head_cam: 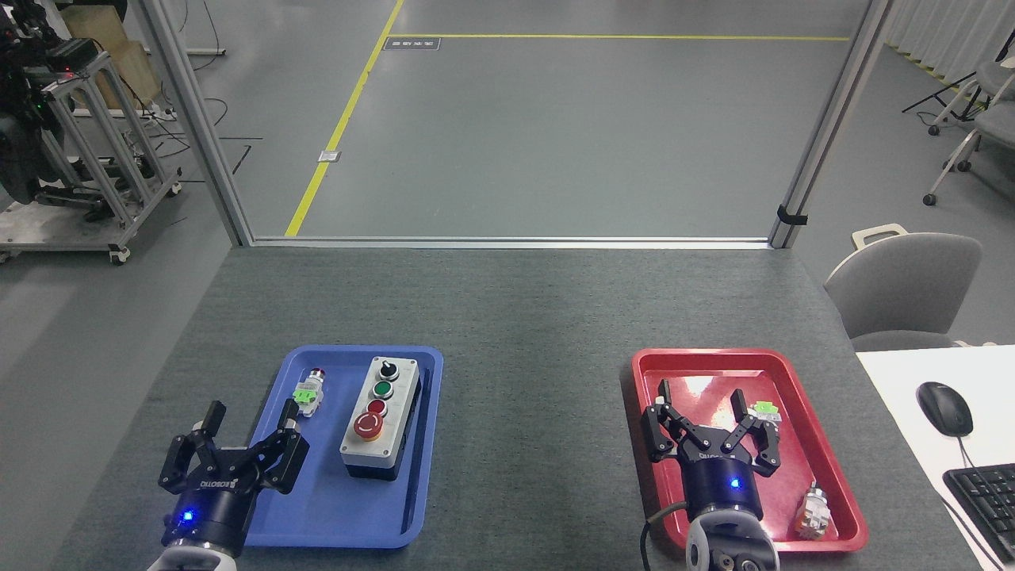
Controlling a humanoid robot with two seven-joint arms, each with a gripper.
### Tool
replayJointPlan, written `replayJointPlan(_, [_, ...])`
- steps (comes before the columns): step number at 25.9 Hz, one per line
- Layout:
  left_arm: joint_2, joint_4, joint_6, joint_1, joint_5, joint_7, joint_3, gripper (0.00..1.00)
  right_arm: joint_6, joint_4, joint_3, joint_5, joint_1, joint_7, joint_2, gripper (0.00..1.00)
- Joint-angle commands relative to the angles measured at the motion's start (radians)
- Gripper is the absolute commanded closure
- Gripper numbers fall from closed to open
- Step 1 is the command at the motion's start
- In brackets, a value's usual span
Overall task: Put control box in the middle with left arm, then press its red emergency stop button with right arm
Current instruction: 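Lower the left gripper around the grey control box in the blue tray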
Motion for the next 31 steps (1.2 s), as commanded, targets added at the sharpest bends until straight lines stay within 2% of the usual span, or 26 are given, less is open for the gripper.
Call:
replayJointPlan(1, [-0.001,0.002,0.002,0.000,-0.001,0.010,0.000,0.01,0.000,0.000,0.000,0.000,-0.001,0.001,0.001,0.00])
replayJointPlan(10, [0.001,-0.015,-0.015,0.006,0.013,0.004,-0.005,0.01,0.000,0.000,0.001,0.000,-0.001,-0.001,0.004,0.00])
replayJointPlan(14, [0.001,-0.049,-0.081,0.063,-0.008,0.018,-0.049,0.01,0.000,0.000,0.001,0.000,-0.001,-0.001,0.001,0.00])
replayJointPlan(16, [-0.004,-0.055,-0.052,0.058,-0.077,0.018,-0.112,0.01,0.000,0.000,0.001,0.000,-0.001,-0.001,0.003,0.00])
replayJointPlan(18, [-0.025,-0.044,0.025,0.038,-0.223,0.018,-0.156,0.01,0.000,0.000,0.001,0.000,-0.001,-0.001,0.003,0.00])
replayJointPlan(21, [-0.071,0.022,0.083,0.006,-0.327,0.018,-0.216,0.01,0.000,0.000,0.001,0.000,0.001,0.001,0.004,0.00])
replayJointPlan(25, [-0.116,0.111,0.091,-0.012,-0.337,0.010,-0.218,0.01,0.000,-0.001,0.001,0.000,0.001,0.001,0.004,0.00])
replayJointPlan(31, [-0.122,0.221,0.100,-0.057,-0.341,-0.001,-0.218,0.01,0.000,0.000,0.001,0.000,0.001,0.001,0.009,0.00])
